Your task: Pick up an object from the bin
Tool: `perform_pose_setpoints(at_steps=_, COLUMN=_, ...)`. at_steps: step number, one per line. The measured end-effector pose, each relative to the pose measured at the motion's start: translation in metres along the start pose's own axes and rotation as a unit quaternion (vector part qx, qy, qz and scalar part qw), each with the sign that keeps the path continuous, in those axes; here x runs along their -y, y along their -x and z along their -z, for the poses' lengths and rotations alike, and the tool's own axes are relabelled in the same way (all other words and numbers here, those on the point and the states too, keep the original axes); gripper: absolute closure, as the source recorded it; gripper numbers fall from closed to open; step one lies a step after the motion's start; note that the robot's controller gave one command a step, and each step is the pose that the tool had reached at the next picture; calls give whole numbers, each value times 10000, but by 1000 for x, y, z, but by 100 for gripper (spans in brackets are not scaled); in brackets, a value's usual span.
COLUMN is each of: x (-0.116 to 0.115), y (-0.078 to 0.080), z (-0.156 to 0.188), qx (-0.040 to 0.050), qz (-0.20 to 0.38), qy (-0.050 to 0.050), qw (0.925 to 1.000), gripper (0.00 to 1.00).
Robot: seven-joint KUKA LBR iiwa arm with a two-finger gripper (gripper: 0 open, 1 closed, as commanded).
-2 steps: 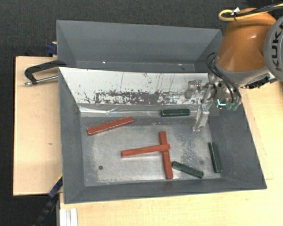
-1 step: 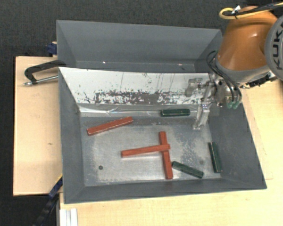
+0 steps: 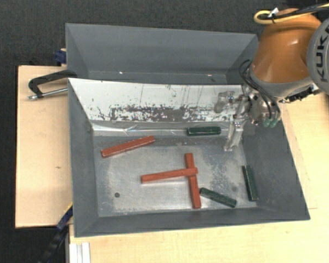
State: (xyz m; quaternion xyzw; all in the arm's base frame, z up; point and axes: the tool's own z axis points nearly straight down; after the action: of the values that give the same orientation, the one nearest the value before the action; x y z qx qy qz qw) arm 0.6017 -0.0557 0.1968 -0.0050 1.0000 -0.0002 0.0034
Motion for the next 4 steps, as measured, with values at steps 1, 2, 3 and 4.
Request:
perform_pose_setpoints(at_steps=1, x=12, y=-12, z=1, qx=-39, qz=377, qy=11, qw=9993, gripper=0)
perform_pose_setpoints(at_steps=2, x=14, y=-36, z=-36, qx=18, qz=186, qy=1, qw=9998, gripper=0)
perform_pose_setpoints(at_steps=3, x=-35, y=-14, z=-98, qx=10, qz=249, qy=-5, qw=9997, gripper=0)
perform_pose_setpoints(at_steps=4, x=-59, y=-11, z=-120, qx=-33, qz=325, qy=29, qw=9995, gripper=0)
